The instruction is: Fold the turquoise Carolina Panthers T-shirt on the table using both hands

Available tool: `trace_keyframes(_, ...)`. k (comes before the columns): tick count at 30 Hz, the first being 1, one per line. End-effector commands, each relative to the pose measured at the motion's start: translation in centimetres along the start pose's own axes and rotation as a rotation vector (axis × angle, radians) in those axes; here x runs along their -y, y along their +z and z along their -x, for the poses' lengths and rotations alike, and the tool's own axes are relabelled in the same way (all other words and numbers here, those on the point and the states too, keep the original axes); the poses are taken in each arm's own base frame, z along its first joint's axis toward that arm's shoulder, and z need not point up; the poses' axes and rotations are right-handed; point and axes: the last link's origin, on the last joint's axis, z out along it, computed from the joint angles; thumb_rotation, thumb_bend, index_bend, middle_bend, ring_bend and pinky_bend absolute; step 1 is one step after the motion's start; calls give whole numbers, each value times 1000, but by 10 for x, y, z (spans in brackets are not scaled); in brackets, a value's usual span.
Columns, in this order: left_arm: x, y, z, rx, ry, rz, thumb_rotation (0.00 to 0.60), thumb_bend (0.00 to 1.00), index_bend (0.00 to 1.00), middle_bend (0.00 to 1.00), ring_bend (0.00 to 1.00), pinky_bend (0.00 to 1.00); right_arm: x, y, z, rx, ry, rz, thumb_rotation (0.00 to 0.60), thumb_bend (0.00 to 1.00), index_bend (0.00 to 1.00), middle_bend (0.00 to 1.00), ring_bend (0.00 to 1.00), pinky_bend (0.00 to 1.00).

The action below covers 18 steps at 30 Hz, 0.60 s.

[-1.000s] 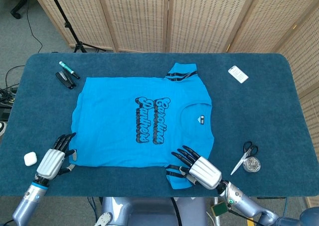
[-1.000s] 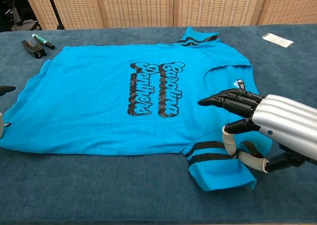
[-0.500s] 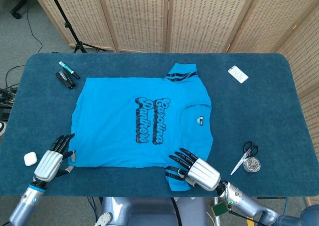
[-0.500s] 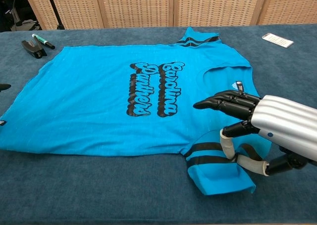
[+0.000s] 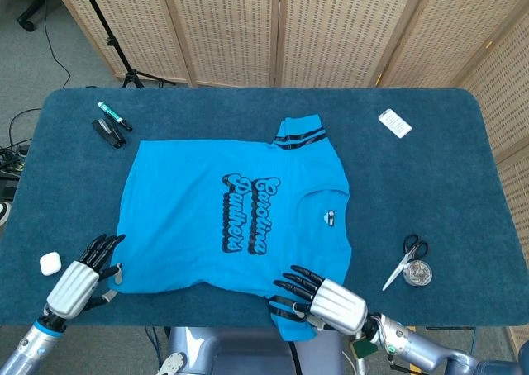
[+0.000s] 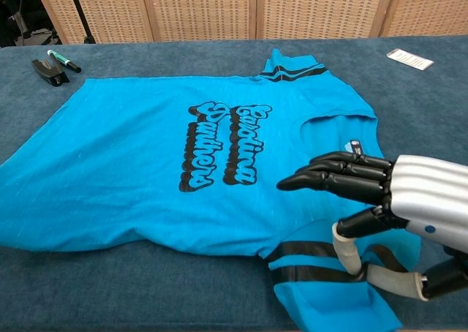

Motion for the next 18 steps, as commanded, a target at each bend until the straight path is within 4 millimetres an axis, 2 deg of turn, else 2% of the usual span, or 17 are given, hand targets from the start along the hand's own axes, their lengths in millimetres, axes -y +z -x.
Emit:
trace_keyframes(1, -4, -5, -2, 5, 6, 18, 600, 481, 720, 0, 0, 0, 7, -4, -4, 19, -10, -37, 600, 543, 632, 63, 0, 32)
trace_keyframes(18, -20, -35, -7, 42, -63, 105, 600, 491, 720, 0, 0, 0, 29, -25, -14, 46, 3, -131, 600, 543, 635, 75, 0, 33)
